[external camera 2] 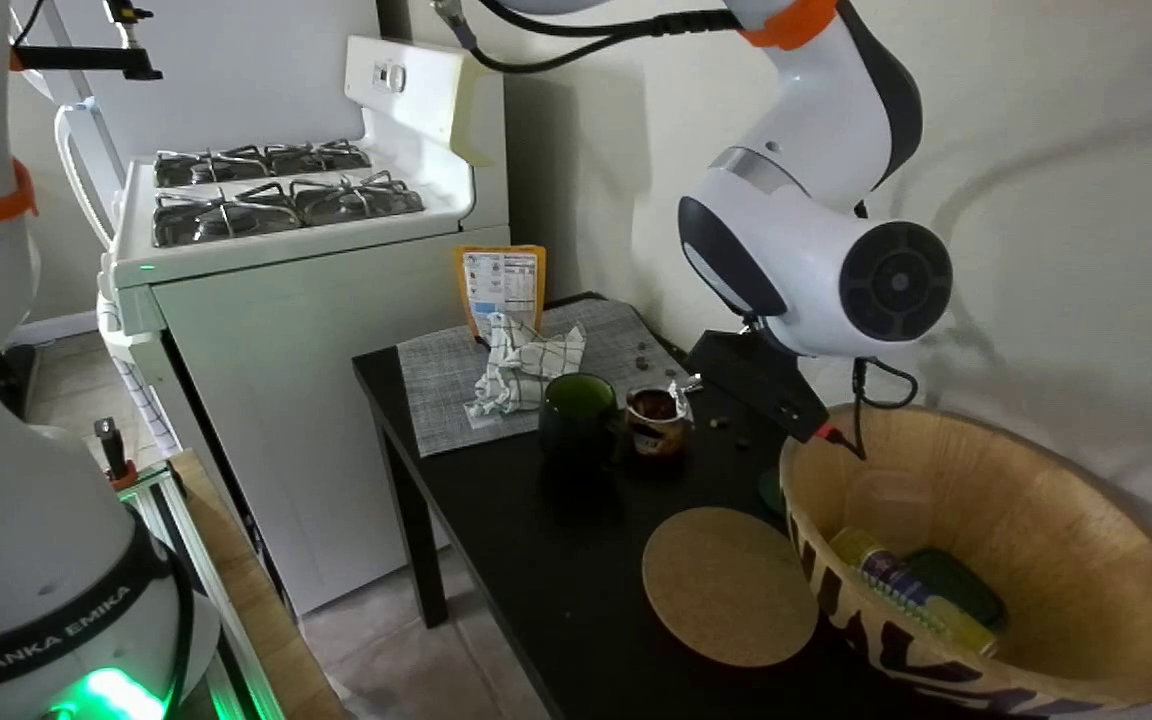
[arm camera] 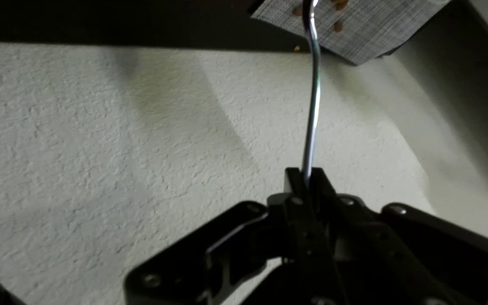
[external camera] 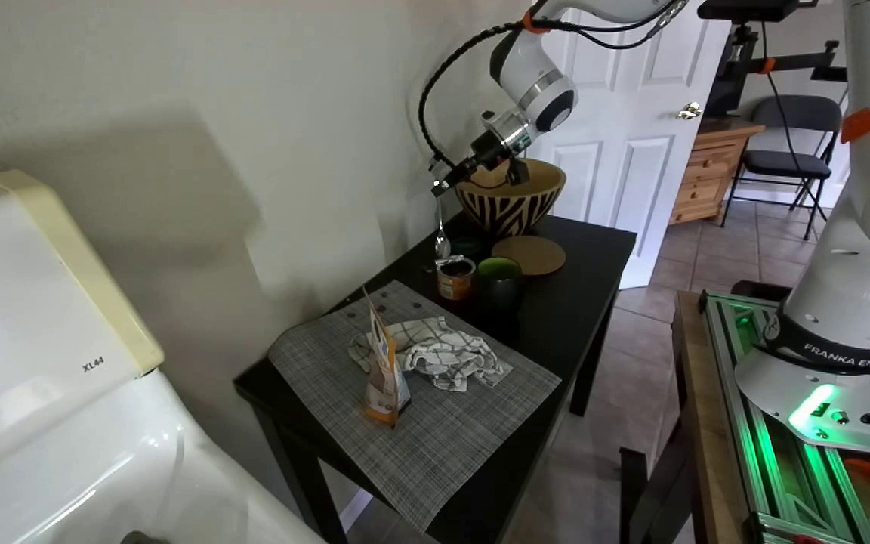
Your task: Use the spoon to transfer a spoonful of contents from the can to the cup
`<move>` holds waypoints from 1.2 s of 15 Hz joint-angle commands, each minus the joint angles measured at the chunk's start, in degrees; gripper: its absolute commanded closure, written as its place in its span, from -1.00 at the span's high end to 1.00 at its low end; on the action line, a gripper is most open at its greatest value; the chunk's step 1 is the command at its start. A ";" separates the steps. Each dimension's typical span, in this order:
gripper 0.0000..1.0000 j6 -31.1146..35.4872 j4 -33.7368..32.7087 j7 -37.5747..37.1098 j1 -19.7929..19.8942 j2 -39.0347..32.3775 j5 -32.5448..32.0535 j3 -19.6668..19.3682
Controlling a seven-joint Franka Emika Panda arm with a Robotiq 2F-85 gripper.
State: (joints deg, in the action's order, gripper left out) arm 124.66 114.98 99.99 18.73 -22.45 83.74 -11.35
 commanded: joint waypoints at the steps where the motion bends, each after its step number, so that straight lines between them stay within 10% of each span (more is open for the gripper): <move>1: -0.96 6.21 11.42 5.63 -1.83 8.84 12.81 -0.15; 9: -0.96 15.76 22.60 16.00 -2.77 22.71 22.85 -3.80; 18: -0.96 12.19 31.27 16.26 -1.49 25.54 33.25 -5.17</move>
State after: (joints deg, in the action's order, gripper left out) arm 138.70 142.20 113.58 17.24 1.18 108.94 -16.30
